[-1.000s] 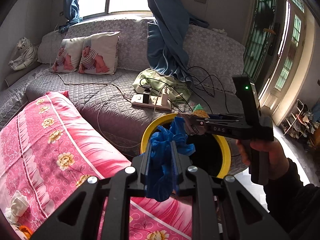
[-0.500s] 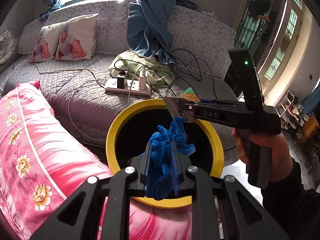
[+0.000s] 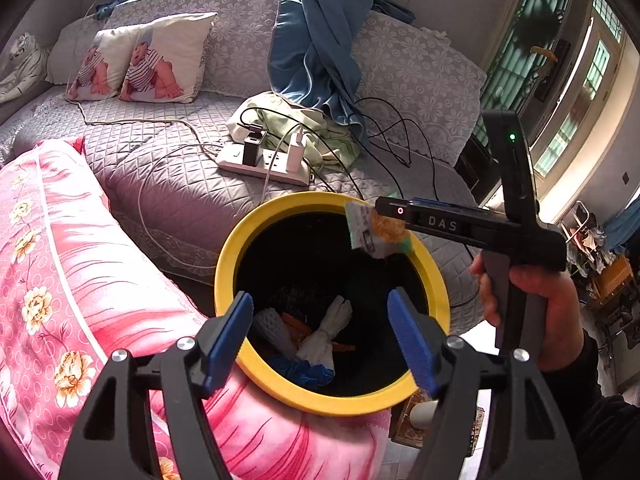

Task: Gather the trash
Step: 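Open both tools to drop the glove and noodle packet into the bin, then move both tools back over the remaining trash on the bed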

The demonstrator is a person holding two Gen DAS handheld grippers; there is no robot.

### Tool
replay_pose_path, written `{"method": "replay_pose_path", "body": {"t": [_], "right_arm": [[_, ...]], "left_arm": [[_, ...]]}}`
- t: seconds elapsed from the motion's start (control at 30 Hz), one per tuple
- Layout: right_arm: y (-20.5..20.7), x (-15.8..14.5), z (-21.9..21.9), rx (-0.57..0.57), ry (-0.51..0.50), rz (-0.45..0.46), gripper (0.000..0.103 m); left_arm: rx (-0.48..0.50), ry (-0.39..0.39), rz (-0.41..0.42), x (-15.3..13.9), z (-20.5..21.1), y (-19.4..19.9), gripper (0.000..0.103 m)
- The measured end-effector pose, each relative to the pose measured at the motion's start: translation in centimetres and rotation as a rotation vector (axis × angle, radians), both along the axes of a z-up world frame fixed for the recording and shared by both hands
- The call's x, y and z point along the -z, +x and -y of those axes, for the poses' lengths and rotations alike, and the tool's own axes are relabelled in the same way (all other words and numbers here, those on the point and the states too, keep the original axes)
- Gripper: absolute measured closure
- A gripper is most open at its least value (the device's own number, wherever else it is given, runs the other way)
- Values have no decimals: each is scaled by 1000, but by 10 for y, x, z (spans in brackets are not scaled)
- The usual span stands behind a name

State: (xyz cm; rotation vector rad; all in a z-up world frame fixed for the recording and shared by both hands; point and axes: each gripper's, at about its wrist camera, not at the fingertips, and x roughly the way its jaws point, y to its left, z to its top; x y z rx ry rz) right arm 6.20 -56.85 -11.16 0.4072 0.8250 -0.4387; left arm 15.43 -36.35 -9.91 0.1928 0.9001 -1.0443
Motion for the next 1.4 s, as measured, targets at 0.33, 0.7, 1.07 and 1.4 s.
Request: {"method": "replay_pose_path", "body": {"t": [0.33, 0.7, 1.07, 1.4], "right_arm": [[11, -17, -28, -70, -8, 21, 45], [64, -37, -150, -423, 20, 78, 43], [70, -47, -288, -784, 59, 109, 42], [55, -27, -386, -1080, 103, 91, 42]], "left_arm": [[-100, -55, 35, -29, -65, 5, 34], [-400, 5, 102, -38, -228, 14, 27], [-775, 30, 92, -28, -386, 21, 27], [-878, 38, 45, -3, -435, 15, 26]]}}
